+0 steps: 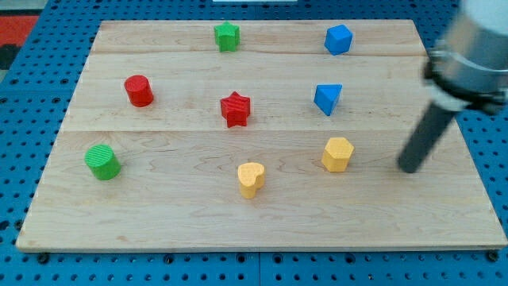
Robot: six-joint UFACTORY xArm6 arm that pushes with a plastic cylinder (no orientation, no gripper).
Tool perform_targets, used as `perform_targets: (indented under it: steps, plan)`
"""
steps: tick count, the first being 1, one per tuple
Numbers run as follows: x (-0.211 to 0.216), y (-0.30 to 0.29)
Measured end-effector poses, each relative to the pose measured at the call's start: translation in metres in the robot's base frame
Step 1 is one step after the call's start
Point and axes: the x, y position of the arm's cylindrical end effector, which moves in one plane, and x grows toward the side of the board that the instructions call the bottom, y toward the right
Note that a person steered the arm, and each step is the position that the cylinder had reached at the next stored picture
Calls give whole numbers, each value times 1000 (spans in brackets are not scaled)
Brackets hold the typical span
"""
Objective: Slide the blue triangle a bit up
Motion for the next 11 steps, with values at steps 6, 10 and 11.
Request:
perform_targets:
  steps: [6,10,11]
  plan:
    - [-92,-36]
    - [-98,-55]
    - [-108,-65]
